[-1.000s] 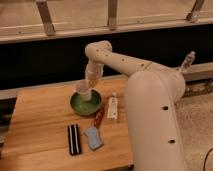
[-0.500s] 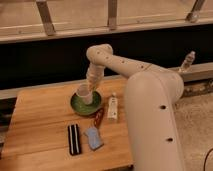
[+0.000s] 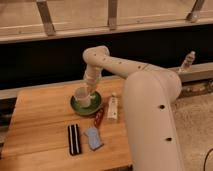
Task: Place the ceramic cup in the ceramic bowl
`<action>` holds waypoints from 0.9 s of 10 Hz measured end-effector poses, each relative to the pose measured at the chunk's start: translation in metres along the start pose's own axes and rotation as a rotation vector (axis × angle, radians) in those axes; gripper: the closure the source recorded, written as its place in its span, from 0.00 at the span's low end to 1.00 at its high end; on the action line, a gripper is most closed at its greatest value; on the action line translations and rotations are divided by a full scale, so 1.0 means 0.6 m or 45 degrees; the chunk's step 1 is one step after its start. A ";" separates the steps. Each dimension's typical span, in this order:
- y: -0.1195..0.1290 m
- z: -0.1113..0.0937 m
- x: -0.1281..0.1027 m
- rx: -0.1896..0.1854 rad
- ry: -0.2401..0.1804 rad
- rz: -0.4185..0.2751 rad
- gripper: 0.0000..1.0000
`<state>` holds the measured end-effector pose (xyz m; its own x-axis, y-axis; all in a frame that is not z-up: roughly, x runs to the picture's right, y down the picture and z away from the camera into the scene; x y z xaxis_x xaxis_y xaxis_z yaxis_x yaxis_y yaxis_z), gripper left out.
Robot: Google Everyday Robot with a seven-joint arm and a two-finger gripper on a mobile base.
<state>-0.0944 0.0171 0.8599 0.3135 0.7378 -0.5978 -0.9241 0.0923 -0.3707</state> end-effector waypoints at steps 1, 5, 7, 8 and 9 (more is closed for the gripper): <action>0.004 -0.002 0.001 -0.003 -0.003 -0.005 0.22; 0.019 -0.025 0.001 -0.004 -0.048 -0.031 0.21; 0.050 -0.083 0.002 -0.003 -0.140 -0.084 0.21; 0.065 -0.117 0.003 -0.004 -0.186 -0.106 0.21; 0.075 -0.147 0.001 -0.005 -0.230 -0.120 0.21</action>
<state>-0.1164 -0.0371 0.7800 0.3538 0.8341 -0.4232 -0.8916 0.1640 -0.4221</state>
